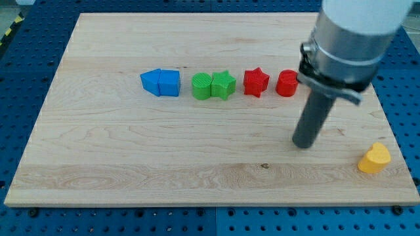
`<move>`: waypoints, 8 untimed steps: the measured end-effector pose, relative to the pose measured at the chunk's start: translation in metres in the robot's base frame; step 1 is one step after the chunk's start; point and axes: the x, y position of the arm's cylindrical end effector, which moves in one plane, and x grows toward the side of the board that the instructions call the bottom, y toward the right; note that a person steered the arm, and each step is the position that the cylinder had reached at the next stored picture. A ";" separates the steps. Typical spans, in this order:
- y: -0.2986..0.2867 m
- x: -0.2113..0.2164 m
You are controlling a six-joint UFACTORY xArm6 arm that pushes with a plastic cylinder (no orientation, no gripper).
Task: Place the yellow heart to right to the yellow hexagon
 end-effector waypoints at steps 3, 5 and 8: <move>0.082 0.010; 0.082 0.004; 0.116 -0.007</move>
